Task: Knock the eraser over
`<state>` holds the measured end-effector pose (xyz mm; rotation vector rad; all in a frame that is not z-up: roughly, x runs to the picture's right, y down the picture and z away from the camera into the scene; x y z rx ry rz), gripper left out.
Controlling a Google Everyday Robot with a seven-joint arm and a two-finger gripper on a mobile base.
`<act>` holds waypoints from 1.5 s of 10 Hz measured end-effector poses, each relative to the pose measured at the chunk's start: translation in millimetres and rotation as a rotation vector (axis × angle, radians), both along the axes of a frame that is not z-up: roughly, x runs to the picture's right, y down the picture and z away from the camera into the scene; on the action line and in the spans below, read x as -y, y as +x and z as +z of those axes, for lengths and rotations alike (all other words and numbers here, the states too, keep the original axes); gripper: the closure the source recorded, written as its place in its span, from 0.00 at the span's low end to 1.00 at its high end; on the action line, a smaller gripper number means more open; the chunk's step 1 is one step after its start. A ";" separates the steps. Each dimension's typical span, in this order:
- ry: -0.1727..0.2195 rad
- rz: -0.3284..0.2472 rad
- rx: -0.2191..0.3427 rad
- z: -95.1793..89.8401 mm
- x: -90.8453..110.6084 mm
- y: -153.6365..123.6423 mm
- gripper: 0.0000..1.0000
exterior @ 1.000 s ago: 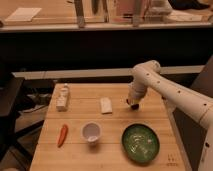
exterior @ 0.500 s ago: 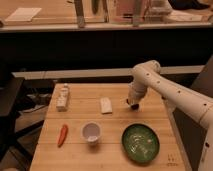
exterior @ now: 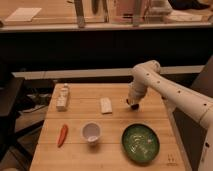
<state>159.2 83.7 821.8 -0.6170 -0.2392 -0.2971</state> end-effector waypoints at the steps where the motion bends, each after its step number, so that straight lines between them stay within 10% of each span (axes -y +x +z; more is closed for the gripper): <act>1: 0.000 0.000 0.000 0.1 -0.2 0.2 0.31; 9: -0.001 -0.014 0.019 6.5 -9.0 -8.1 1.00; 15: -0.007 -0.043 0.054 12.2 -16.9 -21.9 1.00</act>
